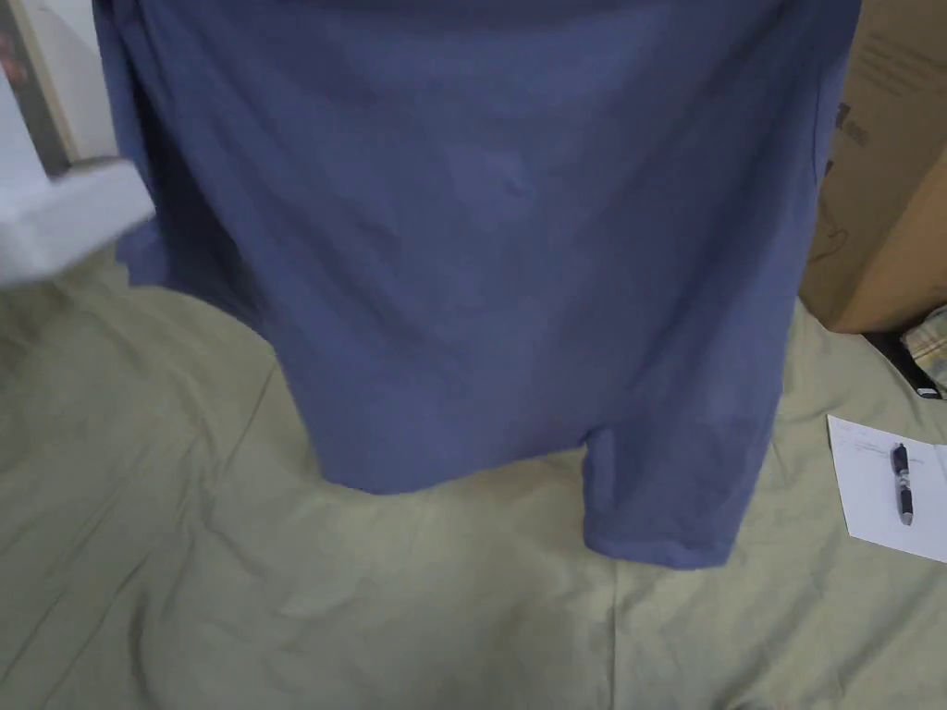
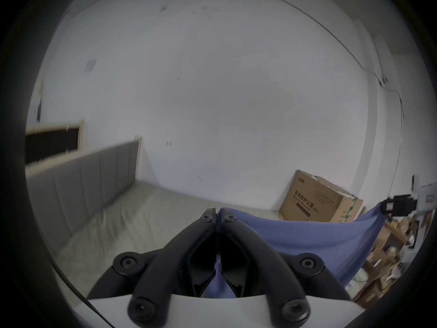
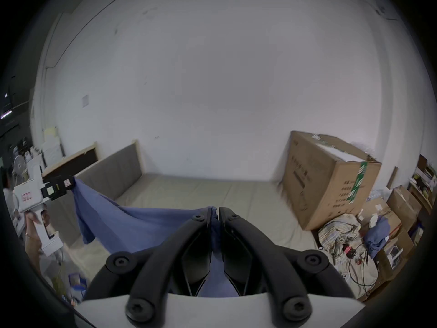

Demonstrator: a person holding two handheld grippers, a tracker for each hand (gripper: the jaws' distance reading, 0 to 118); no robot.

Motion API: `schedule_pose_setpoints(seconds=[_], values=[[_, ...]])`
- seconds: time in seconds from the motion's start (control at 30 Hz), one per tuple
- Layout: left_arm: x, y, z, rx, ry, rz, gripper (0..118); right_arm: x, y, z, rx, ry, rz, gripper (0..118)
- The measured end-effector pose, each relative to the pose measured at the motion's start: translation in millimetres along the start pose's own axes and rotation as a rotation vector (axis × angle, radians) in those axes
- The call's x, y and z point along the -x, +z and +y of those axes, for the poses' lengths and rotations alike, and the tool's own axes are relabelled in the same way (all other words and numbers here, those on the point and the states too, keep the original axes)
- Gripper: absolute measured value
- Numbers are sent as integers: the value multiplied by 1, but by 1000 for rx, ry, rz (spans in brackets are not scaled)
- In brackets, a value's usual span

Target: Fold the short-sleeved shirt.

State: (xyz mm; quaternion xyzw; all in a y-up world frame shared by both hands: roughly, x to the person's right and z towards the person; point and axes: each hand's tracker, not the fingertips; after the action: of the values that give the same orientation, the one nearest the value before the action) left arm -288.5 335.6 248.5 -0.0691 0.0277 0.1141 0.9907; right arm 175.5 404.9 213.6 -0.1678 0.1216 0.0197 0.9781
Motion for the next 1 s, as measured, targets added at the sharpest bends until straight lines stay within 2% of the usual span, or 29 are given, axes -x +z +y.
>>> schedule_pose_setpoints(seconds=[0.1,0.2,0.37,0.5,0.63,0.8,1.0], values=[[-23,-28,42,13,-80,64,0,0,-13,26,-46,-70,-38,6],[-43,-52,72,3,-152,108,0,9,-35,48,-75,-46,-117,6],[-71,-99,103,-51,-263,225,0,20,-79,80,-121,-51,-170,6],[-80,-145,117,-87,-276,262,0,21,-126,103,-148,-15,-234,6],[-88,-187,122,-159,-297,308,0,18,-172,117,-181,-27,-250,6],[-88,-231,124,-280,-289,338,0,12,-218,124,-243,-84,-275,6],[-83,-263,94,-346,-303,363,0,7,-255,119,-304,-76,-292,6]])
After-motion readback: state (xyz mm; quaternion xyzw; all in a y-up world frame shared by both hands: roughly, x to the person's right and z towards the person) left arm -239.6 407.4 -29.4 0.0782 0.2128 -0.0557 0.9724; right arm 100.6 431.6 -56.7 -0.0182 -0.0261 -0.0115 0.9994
